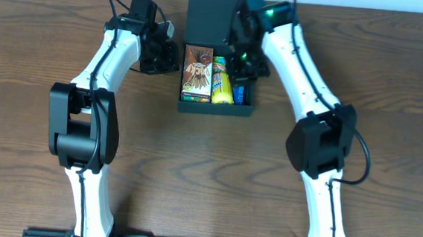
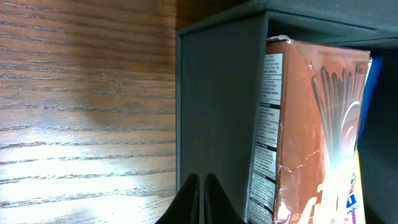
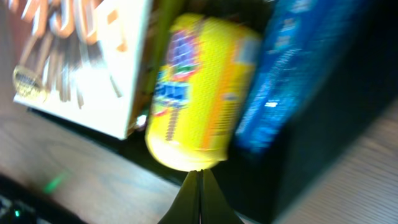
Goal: Pack container
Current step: 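Release the bottle and press it down beside the blue bar, then move the right gripper to the wrapped bars on the table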
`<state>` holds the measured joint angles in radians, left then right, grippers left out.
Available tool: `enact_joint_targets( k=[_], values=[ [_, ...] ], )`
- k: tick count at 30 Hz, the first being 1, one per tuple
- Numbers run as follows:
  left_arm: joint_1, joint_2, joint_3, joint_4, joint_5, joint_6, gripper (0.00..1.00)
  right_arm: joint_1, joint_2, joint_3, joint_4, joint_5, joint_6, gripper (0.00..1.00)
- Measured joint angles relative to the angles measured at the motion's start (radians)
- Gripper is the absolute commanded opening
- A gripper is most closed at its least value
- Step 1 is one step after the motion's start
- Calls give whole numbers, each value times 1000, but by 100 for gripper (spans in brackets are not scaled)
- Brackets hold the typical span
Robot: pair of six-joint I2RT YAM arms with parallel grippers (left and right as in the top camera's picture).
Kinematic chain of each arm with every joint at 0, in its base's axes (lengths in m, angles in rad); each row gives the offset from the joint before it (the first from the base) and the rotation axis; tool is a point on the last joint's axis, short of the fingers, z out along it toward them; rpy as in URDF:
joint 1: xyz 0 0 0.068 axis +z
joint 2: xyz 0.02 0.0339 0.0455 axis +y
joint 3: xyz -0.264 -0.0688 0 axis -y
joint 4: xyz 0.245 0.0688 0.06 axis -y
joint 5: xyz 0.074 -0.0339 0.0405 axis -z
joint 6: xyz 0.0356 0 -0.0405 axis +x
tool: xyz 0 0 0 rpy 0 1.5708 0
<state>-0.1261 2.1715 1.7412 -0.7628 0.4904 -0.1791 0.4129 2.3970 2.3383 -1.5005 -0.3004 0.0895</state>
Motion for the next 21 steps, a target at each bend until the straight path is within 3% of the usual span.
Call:
enact_joint_targets(
  k=[11,21],
  values=[
    [0,0,0,0,0,0,6,34,0,-45,1,-14,-32,1],
    [0,0,0,0,0,0,6,34,-12,-177,105,1,-34,1]
  ],
)
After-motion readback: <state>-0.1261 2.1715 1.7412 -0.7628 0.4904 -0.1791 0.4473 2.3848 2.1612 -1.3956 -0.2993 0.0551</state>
